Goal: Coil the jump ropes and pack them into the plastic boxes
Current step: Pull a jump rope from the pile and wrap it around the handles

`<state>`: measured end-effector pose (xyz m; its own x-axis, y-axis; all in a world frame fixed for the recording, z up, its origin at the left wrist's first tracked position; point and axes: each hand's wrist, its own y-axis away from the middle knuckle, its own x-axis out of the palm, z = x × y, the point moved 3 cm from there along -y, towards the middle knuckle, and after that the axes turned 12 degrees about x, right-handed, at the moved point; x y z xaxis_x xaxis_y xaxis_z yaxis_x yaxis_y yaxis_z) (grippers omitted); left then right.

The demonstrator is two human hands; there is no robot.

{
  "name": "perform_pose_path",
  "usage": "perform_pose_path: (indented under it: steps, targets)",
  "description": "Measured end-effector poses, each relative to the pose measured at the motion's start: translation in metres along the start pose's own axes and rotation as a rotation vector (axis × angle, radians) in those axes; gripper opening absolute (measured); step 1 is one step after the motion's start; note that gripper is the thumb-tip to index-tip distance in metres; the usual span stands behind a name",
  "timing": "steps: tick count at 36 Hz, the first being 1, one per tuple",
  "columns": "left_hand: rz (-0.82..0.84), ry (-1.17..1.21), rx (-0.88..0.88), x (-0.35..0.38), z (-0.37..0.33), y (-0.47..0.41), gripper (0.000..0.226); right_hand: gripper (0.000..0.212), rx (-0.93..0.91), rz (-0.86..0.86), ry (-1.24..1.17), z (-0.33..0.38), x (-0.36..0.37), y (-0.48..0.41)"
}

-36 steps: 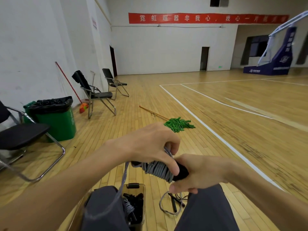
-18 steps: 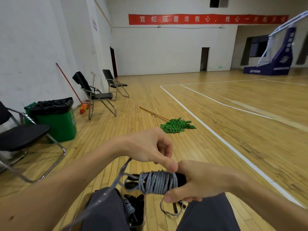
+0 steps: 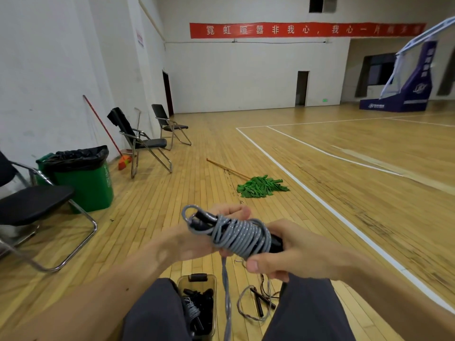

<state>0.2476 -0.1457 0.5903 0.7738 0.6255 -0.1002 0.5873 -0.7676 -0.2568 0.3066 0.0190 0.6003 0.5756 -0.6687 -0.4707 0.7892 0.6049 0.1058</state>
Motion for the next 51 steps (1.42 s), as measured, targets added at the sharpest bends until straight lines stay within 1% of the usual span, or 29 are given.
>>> perform_pose_path:
  steps: [2, 3, 5, 7, 8, 10, 13, 15, 17, 21, 24, 26, 29, 30, 31, 33, 34, 37, 40, 42, 44, 46, 47, 51]
  targets:
    - [0.001, 0.066, -0.059, 0.003, 0.002, 0.006, 0.025, 0.038, -0.015, -0.043, -0.017, -0.002, -0.003, -0.001]
    - [-0.012, 0.051, -0.097, 0.005, 0.003, 0.008, 0.024, 0.036, -0.018, -0.069, -0.034, -0.003, -0.004, -0.002]
    - [-0.076, 0.002, -0.191, 0.011, 0.005, 0.011, 0.025, 0.036, -0.011, -0.143, -0.086, -0.005, -0.009, -0.002]
    - [-0.129, -0.015, -0.254, 0.018, 0.009, 0.014, 0.028, 0.029, 0.005, -0.245, -0.13, -0.007, -0.015, -0.002]
    - [-0.142, -0.029, -0.28, 0.021, 0.012, 0.016, 0.029, 0.025, 0.018, -0.298, -0.156, -0.008, -0.017, -0.003]
    - [-0.155, -0.088, -0.317, 0.027, 0.015, 0.019, 0.03, 0.027, 0.053, -0.364, -0.194, -0.012, -0.023, -0.005]
    - [-0.166, -0.198, -0.335, 0.03, 0.018, 0.018, 0.035, 0.033, 0.128, -0.405, -0.126, -0.022, -0.025, -0.008]
    - [-0.143, -0.31, -0.349, 0.032, 0.018, 0.016, 0.037, 0.035, 0.172, -0.425, -0.067, -0.029, -0.024, -0.01]
    - [-0.096, -0.445, -0.35, 0.035, 0.017, 0.016, 0.037, 0.038, 0.196, -0.433, -0.069, -0.033, -0.022, -0.011]
    - [0.037, -0.86, -0.309, 0.044, 0.011, 0.018, 0.035, 0.043, 0.217, -0.448, -0.064, -0.034, -0.017, -0.016]
    - [0.124, -1.035, -0.301, 0.045, 0.004, 0.017, 0.025, 0.048, 0.27, -0.427, -0.037, -0.034, -0.015, -0.018]
    - [0.171, -1.171, -0.281, 0.043, -0.004, 0.015, 0.026, 0.051, 0.301, -0.383, -0.013, -0.034, -0.013, -0.018]
    - [0.207, -1.357, -0.192, 0.039, -0.02, 0.009, 0.034, 0.05, 0.328, -0.318, 0.068, -0.03, -0.006, -0.017]
    - [0.217, -1.399, -0.148, 0.037, -0.025, 0.007, 0.032, 0.055, 0.336, -0.302, 0.085, -0.029, -0.003, -0.017]
    - [0.221, -1.429, -0.102, 0.036, -0.03, 0.005, 0.03, 0.064, 0.347, -0.282, 0.086, -0.028, 0.0, -0.017]
    - [0.212, -1.454, -0.009, 0.032, -0.039, 0.001, 0.032, 0.081, 0.374, -0.231, 0.049, -0.028, 0.006, -0.018]
    - [0.208, -1.453, 0.027, 0.03, -0.043, -0.001, 0.034, 0.082, 0.379, -0.211, 0.033, -0.027, 0.009, -0.018]
    - [0.212, -1.409, 0.089, 0.027, -0.05, -0.006, 0.035, 0.078, 0.365, -0.2, 0.03, -0.021, 0.014, -0.018]
    - [0.18, -1.313, 0.141, 0.02, -0.05, -0.009, 0.038, 0.081, 0.373, -0.176, -0.003, -0.019, 0.014, -0.017]
    - [0.154, -1.237, 0.133, 0.015, -0.048, -0.01, 0.041, 0.083, 0.377, -0.159, 0.01, -0.019, 0.014, -0.015]
    - [0.144, -1.169, 0.112, 0.012, -0.046, -0.012, 0.039, 0.082, 0.371, -0.122, 0.028, -0.02, 0.015, -0.014]
    - [0.137, -1.135, 0.096, 0.009, -0.044, -0.012, 0.034, 0.076, 0.347, -0.082, 0.063, -0.021, 0.017, -0.012]
    - [0.133, -1.123, 0.083, 0.008, -0.043, -0.013, 0.032, 0.069, 0.327, -0.073, 0.089, -0.021, 0.017, -0.012]
    - [0.132, -1.053, -0.009, 0.006, -0.041, -0.014, 0.037, 0.042, 0.23, -0.063, 0.199, -0.02, 0.018, -0.013]
